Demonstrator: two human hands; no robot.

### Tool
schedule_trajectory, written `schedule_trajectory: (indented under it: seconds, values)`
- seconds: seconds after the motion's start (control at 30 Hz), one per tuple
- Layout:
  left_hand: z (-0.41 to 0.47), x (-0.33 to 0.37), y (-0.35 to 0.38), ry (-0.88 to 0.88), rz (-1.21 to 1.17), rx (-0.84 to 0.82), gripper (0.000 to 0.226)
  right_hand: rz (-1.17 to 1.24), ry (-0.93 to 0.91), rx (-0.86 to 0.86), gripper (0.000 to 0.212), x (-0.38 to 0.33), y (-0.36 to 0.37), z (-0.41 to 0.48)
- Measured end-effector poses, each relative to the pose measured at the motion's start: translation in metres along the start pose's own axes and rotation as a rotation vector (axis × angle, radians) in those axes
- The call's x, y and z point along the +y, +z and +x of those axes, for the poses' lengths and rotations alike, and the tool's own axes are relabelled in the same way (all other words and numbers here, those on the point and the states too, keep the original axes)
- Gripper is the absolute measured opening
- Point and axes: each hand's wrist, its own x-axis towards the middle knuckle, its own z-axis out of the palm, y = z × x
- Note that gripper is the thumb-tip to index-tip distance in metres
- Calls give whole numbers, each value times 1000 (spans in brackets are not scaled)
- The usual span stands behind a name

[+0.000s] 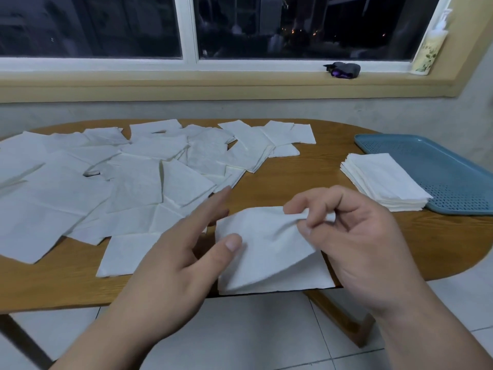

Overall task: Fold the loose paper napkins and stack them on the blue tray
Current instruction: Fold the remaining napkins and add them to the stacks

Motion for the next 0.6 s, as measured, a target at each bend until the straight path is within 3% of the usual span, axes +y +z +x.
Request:
schedule_trajectory:
  seconds: [0.17, 0.37, 0.6]
  values:
    - [-1, 3, 2, -41, -278, -12, 52, 1, -1, -13, 47, 5, -2, -2]
    - [0, 2, -1, -91, -365, 52, 43, -44, 1, 18, 25, 15, -5, -3]
    - [3, 1, -3, -29, -245, 76, 29, 74, 359, -2, 38, 14, -10, -3]
